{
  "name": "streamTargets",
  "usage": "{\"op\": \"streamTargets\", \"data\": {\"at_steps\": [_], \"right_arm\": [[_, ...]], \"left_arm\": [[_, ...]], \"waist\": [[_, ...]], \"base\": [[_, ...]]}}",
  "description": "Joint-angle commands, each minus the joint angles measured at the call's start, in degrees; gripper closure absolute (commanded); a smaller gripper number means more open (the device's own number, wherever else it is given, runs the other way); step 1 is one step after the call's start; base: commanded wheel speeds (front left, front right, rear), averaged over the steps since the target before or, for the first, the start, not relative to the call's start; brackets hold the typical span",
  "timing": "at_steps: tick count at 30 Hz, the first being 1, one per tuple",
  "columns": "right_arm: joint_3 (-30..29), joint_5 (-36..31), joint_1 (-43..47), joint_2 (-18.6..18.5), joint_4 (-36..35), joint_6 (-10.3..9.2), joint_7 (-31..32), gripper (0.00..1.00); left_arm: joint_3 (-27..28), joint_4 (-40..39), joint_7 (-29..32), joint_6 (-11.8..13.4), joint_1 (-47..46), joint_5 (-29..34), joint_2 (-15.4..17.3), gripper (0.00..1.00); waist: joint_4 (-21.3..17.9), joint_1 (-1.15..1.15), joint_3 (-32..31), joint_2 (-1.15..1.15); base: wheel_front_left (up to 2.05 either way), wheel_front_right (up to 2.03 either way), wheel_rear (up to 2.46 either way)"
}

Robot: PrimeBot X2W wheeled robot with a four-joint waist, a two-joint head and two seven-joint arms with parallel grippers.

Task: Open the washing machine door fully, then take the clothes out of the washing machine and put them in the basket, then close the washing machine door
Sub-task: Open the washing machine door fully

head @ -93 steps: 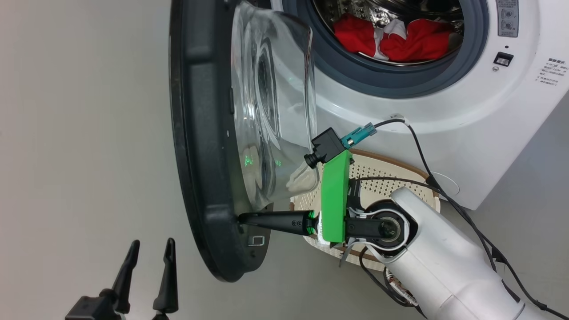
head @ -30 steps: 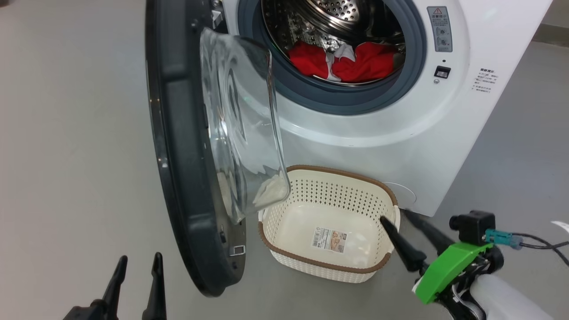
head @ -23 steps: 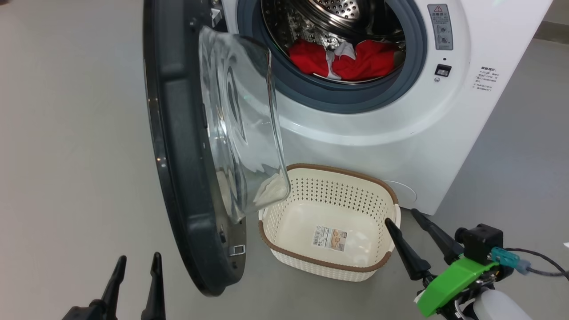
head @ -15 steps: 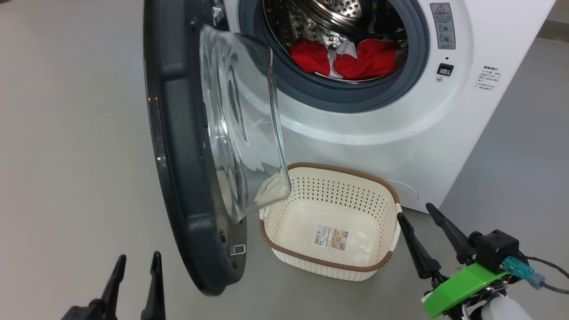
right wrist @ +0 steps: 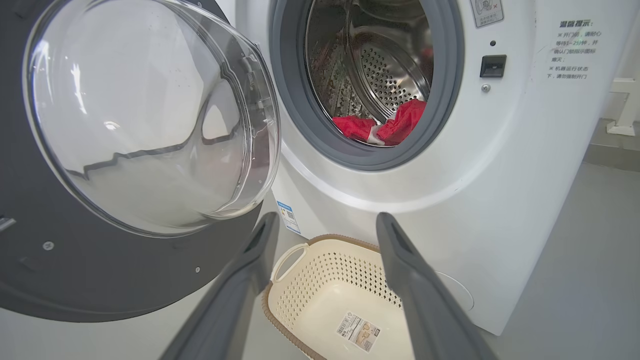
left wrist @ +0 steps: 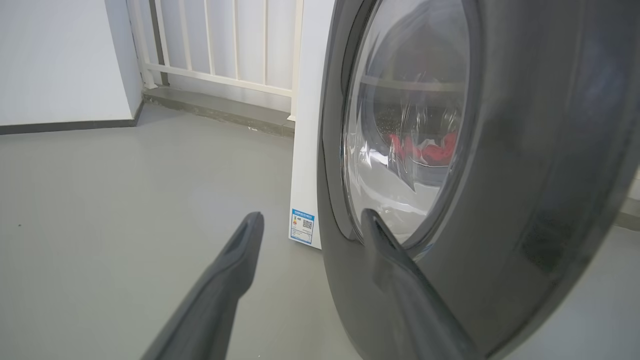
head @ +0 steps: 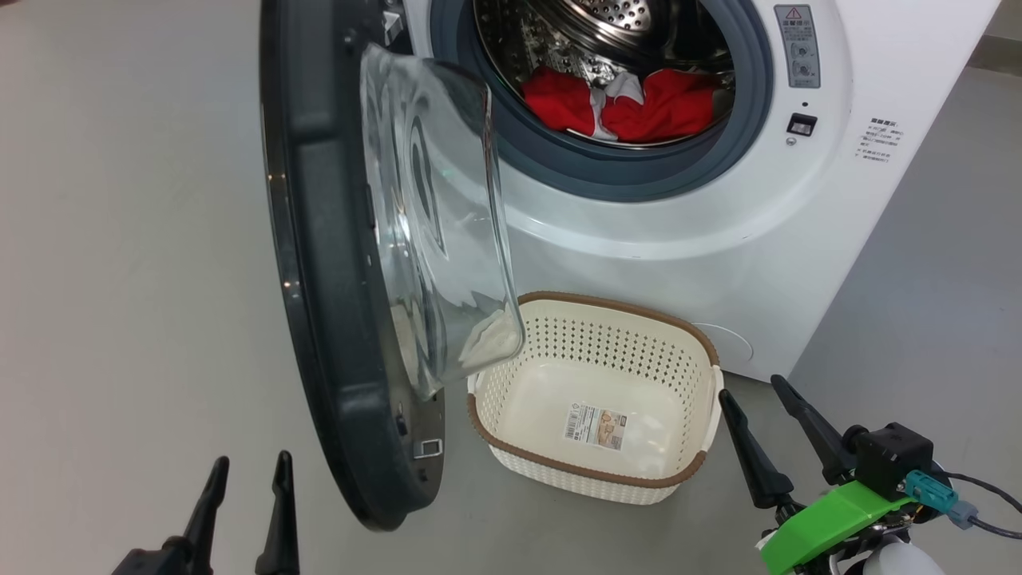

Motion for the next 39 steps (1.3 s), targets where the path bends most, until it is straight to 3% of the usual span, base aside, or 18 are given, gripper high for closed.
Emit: {"op": "streamTargets", "data": {"at_steps": [1, 10, 14, 15, 17, 18, 24, 30, 35, 39], "right_arm": [[0.7, -0.4, 0.5, 0.0, -1.0, 0.09, -0.7, 0.0], [-0.3, -0.9, 0.5, 0.0, -0.9, 0.09, -0.7, 0.0], [-0.9, -1.3, 0.6, 0.2, -1.1, 0.09, -0.7, 0.0], [-1.0, -1.3, 0.7, 0.2, -1.1, 0.09, -0.7, 0.0], [-1.1, -1.5, 0.7, 0.2, -1.2, 0.09, -0.7, 0.0], [-1.2, -1.6, 0.8, 0.2, -1.3, 0.09, -0.7, 0.0], [-1.6, -1.7, 1.0, 0.0, -1.5, 0.09, -0.7, 0.0], [-1.7, -1.8, 1.0, 0.2, -1.6, 0.09, -0.7, 0.0], [-1.6, -1.8, 1.0, 0.4, -1.9, 0.09, -0.7, 0.0], [-1.1, -1.7, 0.8, 0.5, -2.0, 0.09, -0.7, 0.0]], "left_arm": [[1.7, -1.5, -0.5, 0.2, -0.7, 0.5, 0.9, 0.0], [2.1, -2.3, -0.5, 0.4, -1.0, 0.4, 0.9, 0.0], [4.7, -6.5, -0.5, 0.9, -2.0, 0.3, 0.9, 0.0], [5.8, -8.1, -0.5, 1.1, -2.4, 0.4, 0.9, 0.16], [8.0, -11.8, -0.5, 1.2, -3.4, 0.6, 0.9, 0.88], [8.9, -13.8, -0.5, 1.1, -3.9, 0.5, 0.9, 1.0], [9.0, -24.4, -0.5, 0.2, -6.1, -0.1, 0.9, 1.0], [0.4, -33.3, -0.5, -0.9, -5.7, -0.2, 0.9, 1.0], [-10.6, -31.8, -0.5, -1.7, -2.6, -0.3, 1.0, 1.0], [-18.8, -23.6, -0.4, -2.0, -0.7, -2.5, 3.3, 1.0]], "waist": [[0.0, 0.0, 0.1, 0.0], [0.0, 0.0, -0.2, 0.0], [0.1, 0.0, -0.4, 0.0], [0.1, 0.0, -0.4, 0.0], [0.1, 0.0, -0.4, 0.0], [0.2, 0.0, -0.4, 0.0], [0.5, 0.0, -0.4, 0.0], [0.1, 0.0, -0.5, 0.0], [-0.3, 0.0, -0.5, 0.0], [-0.5, 0.0, -0.2, 0.0]], "base": [[0.0, 0.0, 0.0], [0.0, 0.0, 0.0], [0.0, 0.0, 0.0], [0.0, 0.0, 0.0], [0.0, 0.0, 0.0], [0.0, 0.0, 0.0], [0.0, 0.0, 0.0], [0.0, 0.0, 0.0], [0.0, 0.0, 0.0], [0.0, 0.0, 0.0]]}}
